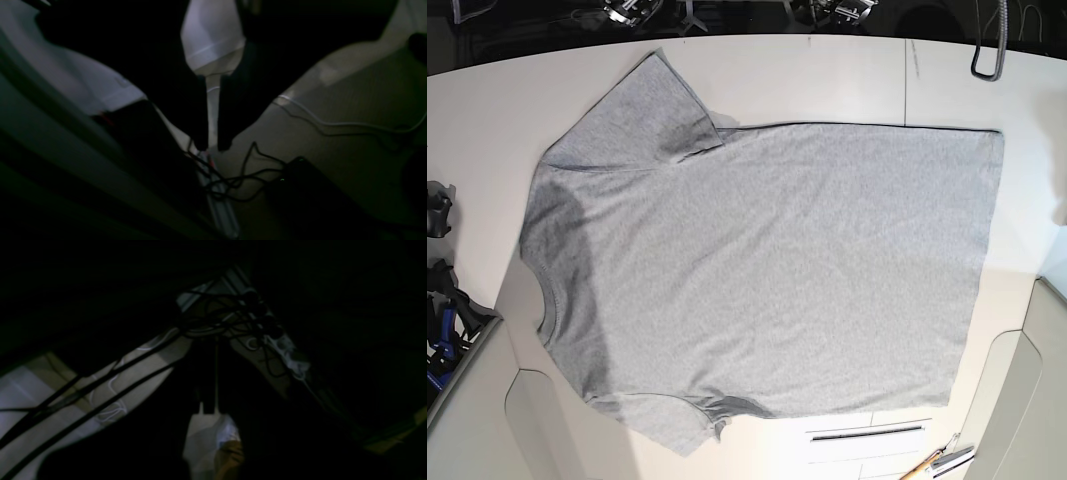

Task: Fold the T-shirt properly

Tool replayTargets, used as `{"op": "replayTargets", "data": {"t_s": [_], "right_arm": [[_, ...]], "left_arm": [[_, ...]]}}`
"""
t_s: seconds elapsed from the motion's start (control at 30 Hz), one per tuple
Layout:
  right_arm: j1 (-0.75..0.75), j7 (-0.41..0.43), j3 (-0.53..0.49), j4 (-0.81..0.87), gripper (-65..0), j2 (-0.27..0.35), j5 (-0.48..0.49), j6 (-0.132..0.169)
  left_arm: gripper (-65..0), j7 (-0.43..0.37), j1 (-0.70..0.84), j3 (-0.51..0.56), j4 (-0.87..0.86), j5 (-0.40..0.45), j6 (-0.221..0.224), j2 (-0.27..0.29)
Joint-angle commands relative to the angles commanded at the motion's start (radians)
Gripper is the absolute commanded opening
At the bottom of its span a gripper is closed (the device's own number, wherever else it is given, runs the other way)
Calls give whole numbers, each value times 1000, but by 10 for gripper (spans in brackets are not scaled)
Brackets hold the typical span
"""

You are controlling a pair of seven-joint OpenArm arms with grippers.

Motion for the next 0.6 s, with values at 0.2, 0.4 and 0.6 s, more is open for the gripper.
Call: {"op": "replayTargets", "data": {"t_s": [0.2,0.4,0.6], "right_arm": [[0,0,0,0,-641,0,0,1],[-3,0,0,0,-641,7,0,1],[-19,0,0,2,-641,13,3,45]], "left_arm": [[-596,0,3,0,0,0,1,-6],[-596,31,17,0,2,0,-63,-32],[-596,30,71,0,24,-28,-81,-83]]}}
